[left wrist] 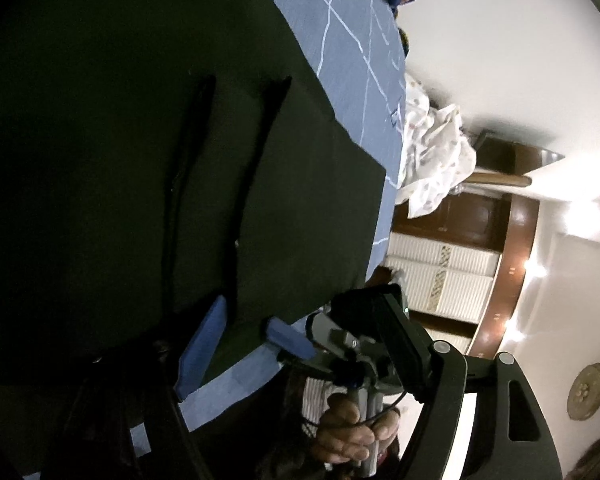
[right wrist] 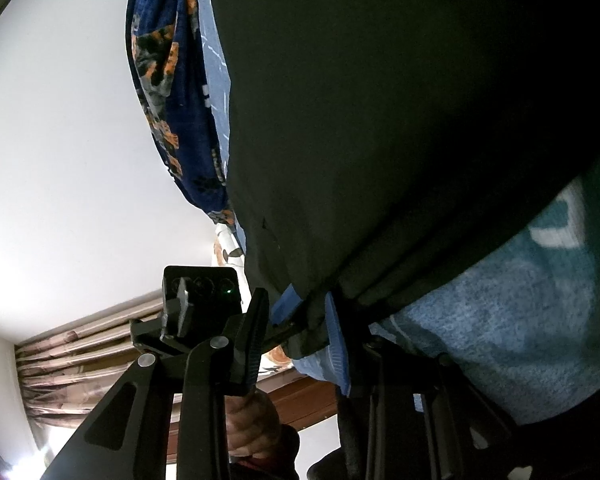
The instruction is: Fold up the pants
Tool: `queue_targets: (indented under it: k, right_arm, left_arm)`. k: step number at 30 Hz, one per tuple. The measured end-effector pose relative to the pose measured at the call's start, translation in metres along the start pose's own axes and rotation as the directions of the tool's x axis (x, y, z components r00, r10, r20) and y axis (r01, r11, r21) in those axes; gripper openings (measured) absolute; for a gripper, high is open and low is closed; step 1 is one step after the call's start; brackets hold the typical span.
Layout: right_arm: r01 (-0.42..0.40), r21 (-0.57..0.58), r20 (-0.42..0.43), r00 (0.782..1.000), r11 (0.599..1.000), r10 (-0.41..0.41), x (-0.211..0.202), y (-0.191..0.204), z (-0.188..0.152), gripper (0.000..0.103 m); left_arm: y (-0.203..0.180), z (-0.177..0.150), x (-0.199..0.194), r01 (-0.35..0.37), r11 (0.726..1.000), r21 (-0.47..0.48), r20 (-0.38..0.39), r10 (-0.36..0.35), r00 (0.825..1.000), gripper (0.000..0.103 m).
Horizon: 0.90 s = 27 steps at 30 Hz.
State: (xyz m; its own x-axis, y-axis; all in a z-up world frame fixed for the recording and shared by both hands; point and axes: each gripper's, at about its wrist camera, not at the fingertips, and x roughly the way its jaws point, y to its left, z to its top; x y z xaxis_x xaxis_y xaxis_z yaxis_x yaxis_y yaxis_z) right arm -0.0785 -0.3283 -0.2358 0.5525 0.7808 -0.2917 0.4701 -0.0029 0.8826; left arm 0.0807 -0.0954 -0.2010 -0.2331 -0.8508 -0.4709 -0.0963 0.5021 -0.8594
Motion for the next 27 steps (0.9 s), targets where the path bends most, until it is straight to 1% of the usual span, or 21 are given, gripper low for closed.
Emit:
queue_targets:
  k: [1,2,3,4,5,6,8,9,10,12,15,18,20,25,27]
  right_arm:
    - [0.001,0.000,-0.001,1.000,1.000,-0.001,0.000,0.000,0.000,0.025]
    - [0.001,0.000,-0.001,1.000,1.000,-0.001,0.000,0.000,0.000,0.025]
    - [0.002,0.000,-0.001,1.000,1.000,-0.002,0.000,0.000,0.000,0.025]
    - [0.003,0.001,0.000,1.000,1.000,-0.003,0.000,0.000,0.001,0.025]
    - [0.002,0.001,0.000,1.000,1.000,-0.002,0.000,0.000,0.001,0.025]
    - [0.000,0.002,0.000,1.000,1.000,0.000,0.000,0.000,0.001,0.025]
    - [0.008,0.001,0.009,1.000,1.000,-0.008,0.000,0.000,0.000,0.025]
    - [0.009,-0.003,0.017,1.000,1.000,-0.009,0.000,0.002,0.000,0.025]
    - [0.012,-0.007,0.027,1.000,1.000,-0.012,-0.001,0.003,-0.001,0.026]
    - [0.032,-0.027,0.057,0.998,0.999,-0.031,-0.007,0.008,-0.001,0.028]
    - [0.067,-0.041,0.107,0.992,0.997,-0.062,-0.016,0.013,0.001,0.028]
    - [0.061,-0.011,0.107,0.992,0.998,-0.060,-0.017,0.010,0.005,0.029]
    - [0.072,-0.002,0.118,0.990,0.997,-0.071,-0.017,0.009,0.005,0.028]
    - [0.084,0.005,0.187,0.979,0.996,-0.083,-0.016,0.013,0.003,0.028]
    - [0.097,0.005,0.208,0.973,0.995,-0.096,-0.015,0.014,0.003,0.025]
  left_arm:
    - [-0.001,-0.001,0.000,-0.005,1.000,0.015,0.014,0.005,1.000,0.074]
    - [-0.004,-0.003,0.001,-0.028,0.999,0.040,0.024,0.027,0.999,0.071]
    - [-0.009,-0.004,0.003,-0.071,0.994,0.077,0.029,0.069,0.997,0.059]
    - [-0.010,-0.005,0.005,-0.096,0.991,0.098,0.027,0.093,0.995,0.049]
    - [-0.009,-0.006,0.006,-0.110,0.988,0.108,0.023,0.108,0.994,0.044]
    - [-0.007,-0.007,0.008,-0.113,0.988,0.105,0.018,0.112,0.994,0.037]
    - [-0.004,-0.006,0.009,-0.108,0.990,0.093,0.018,0.106,0.994,0.032]
    - [-0.003,-0.006,0.009,-0.113,0.989,0.093,0.021,0.111,0.994,0.025]
    - [-0.002,-0.005,0.009,-0.115,0.989,0.092,0.020,0.113,0.993,0.023]
    - [0.001,-0.004,0.009,-0.105,0.991,0.082,0.017,0.104,0.994,0.023]
    - [0.007,-0.002,0.009,-0.070,0.996,0.050,0.015,0.070,0.997,0.023]
    - [0.013,-0.001,0.009,-0.037,0.999,0.024,0.012,0.037,0.999,0.023]
    - [0.017,-0.001,0.009,-0.012,1.000,0.005,0.011,0.012,1.000,0.023]
    - [0.021,0.000,0.009,0.012,1.000,0.001,0.010,-0.012,1.000,0.023]
    - [0.024,0.001,0.008,0.024,1.000,-0.003,0.009,-0.024,1.000,0.023]
